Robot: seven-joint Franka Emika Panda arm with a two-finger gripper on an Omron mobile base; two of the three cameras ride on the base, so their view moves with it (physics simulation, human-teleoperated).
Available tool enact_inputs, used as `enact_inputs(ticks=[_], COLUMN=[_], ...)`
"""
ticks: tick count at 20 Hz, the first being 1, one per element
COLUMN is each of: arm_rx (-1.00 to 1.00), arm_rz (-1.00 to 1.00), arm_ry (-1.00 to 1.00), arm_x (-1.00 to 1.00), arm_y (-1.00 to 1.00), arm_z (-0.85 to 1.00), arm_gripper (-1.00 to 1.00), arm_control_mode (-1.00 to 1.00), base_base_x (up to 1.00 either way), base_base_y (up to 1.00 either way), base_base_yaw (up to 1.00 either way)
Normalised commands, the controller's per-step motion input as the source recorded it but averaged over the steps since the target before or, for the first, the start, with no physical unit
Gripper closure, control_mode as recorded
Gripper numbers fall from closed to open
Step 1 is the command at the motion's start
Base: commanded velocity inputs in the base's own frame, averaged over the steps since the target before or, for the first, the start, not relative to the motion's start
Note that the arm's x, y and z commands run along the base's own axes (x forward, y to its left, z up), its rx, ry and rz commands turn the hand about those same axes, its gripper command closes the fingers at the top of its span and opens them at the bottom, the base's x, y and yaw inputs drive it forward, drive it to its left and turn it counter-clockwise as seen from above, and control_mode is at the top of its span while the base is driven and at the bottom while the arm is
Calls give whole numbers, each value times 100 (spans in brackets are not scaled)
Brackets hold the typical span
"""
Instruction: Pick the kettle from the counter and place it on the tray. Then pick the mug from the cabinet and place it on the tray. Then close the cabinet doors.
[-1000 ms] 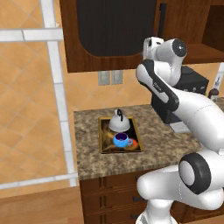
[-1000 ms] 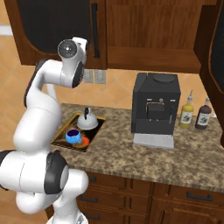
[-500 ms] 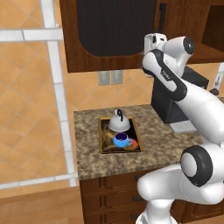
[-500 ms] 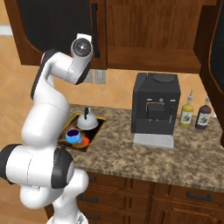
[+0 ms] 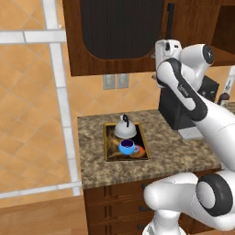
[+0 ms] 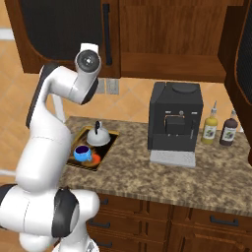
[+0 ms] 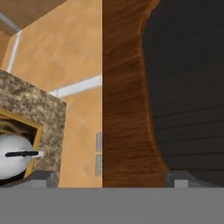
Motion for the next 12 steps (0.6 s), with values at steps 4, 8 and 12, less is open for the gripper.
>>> enact_inputs(ticks=[4, 8, 12], arm_rx=[2, 12, 27], arm_rz=[0, -16, -32], arm_ry=[-2, 0, 3], arm_x=[-74, -75, -75], arm_y=[7, 3, 0], arm_z=[22, 11, 5], arm_gripper=[-100, -100, -100], arm_control_mode=[-100, -100, -100], base_base_x=[0, 0, 0], base_base_y=[0, 0, 0], base_base_yaw=[0, 0, 0])
